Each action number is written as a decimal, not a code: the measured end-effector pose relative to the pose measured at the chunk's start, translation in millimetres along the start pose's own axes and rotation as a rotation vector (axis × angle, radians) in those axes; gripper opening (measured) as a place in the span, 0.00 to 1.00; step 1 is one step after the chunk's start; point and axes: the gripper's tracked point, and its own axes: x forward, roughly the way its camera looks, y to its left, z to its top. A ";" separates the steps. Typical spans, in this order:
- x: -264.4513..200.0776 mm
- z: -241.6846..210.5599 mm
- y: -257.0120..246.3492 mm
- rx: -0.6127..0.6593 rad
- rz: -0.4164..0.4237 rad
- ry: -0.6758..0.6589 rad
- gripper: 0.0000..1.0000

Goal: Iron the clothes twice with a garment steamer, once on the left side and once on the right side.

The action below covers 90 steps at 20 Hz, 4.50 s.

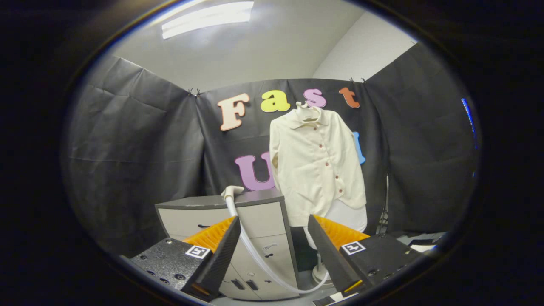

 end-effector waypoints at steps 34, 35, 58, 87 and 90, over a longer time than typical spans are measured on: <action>350.4 -114.3 185.1 -0.480 0.305 0.731 0.89; 358.0 -118.6 181.9 -0.474 0.277 0.759 0.88; 343.7 -36.1 187.7 -0.168 0.485 0.361 0.37; 425.2 34.3 -138.6 0.015 0.014 0.221 0.38; 442.8 14.1 -133.6 0.031 0.015 0.240 0.39</action>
